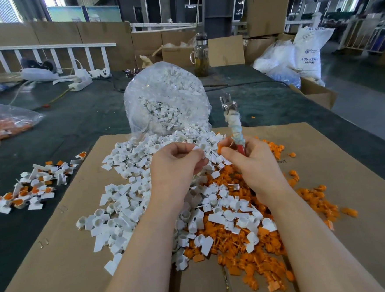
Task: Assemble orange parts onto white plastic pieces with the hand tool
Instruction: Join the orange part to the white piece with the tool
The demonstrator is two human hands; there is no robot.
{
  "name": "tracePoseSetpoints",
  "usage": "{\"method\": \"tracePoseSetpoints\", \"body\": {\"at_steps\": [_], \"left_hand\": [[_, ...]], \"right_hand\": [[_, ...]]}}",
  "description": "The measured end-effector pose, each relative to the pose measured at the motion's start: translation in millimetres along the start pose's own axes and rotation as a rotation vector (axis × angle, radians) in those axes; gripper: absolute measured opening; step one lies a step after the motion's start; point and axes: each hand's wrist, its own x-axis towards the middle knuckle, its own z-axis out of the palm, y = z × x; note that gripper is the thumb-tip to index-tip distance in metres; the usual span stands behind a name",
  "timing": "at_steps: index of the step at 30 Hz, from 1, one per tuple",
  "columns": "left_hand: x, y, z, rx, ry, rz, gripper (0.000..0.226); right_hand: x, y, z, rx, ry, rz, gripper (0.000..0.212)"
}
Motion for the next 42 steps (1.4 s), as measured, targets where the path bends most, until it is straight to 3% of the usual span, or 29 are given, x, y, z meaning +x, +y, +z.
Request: {"method": "tracePoseSetpoints", "body": {"at_steps": [9,19,26,31,42], "left_hand": [[-3,0,3,0.013,-0.047,-0.017,0.008],[-5,2,3,-0.024,-0.044,-0.023,0.005],[-6,3,3,-0.058,-0.064,-0.011,0.004],[-7,4,4,-0.053,-0.039,0.022,0.006],[-9,3,4,0.19,0.019,0.22,0.011]], "right_hand": [[-1,1,9,0.043,-0.083,-0.09,0.016],[-3,0,12,0.081,0.077,-0.166,0.015],[-2,1,12,-0.082,0.115,-0.202,0.009],[-2,4,16,-0.188,0.19,-0.244,0.019],[-4,1,16,-0.269,0.2,-0.281,0.012]]}}
